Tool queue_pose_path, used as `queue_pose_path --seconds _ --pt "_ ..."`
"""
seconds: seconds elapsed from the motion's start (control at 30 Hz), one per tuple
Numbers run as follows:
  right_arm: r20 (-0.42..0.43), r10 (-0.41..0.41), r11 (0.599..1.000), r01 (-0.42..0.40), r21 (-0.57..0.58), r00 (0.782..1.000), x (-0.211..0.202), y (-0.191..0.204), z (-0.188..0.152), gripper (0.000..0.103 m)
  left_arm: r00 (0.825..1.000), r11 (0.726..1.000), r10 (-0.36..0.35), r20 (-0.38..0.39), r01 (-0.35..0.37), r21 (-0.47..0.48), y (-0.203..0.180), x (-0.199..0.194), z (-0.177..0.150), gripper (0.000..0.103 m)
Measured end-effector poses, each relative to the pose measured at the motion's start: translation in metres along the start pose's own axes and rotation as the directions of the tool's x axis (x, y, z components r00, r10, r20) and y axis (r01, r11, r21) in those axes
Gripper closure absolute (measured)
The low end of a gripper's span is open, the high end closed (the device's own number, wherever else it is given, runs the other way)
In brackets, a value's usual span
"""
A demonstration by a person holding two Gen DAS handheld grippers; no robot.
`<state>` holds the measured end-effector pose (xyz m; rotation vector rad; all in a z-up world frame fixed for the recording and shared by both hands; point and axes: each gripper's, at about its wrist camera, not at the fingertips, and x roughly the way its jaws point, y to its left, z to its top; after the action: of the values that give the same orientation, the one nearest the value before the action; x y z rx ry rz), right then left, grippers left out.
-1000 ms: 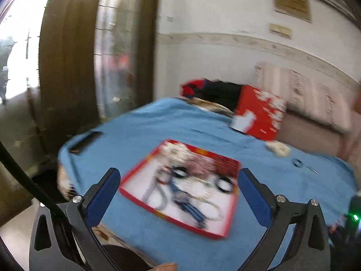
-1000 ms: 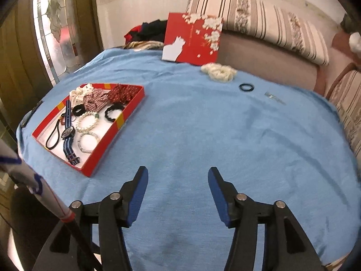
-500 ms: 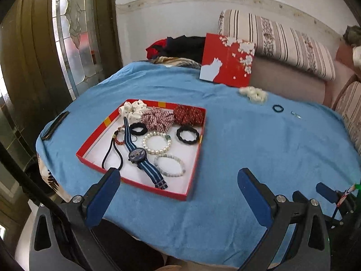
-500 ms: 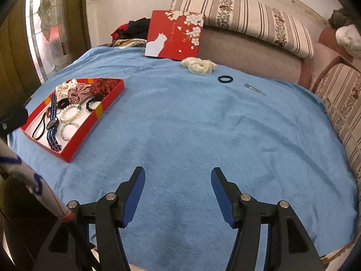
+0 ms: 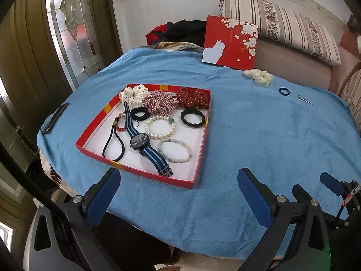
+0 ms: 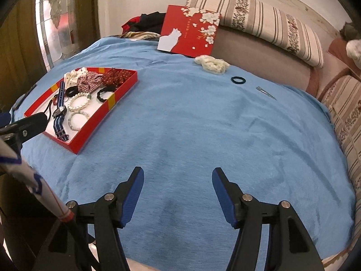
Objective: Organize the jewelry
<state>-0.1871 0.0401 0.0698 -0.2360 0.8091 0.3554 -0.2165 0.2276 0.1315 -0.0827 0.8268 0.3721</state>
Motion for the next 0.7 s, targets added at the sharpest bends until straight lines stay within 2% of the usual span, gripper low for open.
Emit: queue_pose_path --seconds 0.7 --pt "-0.017 -0.013 0.998 0.012 -0.059 1.000 0.000 0.025 0.004 0.033 0.997 0.995 -0.059 -0.056 0.054 -0.088 0.026 0.010 -0.003 0.000"
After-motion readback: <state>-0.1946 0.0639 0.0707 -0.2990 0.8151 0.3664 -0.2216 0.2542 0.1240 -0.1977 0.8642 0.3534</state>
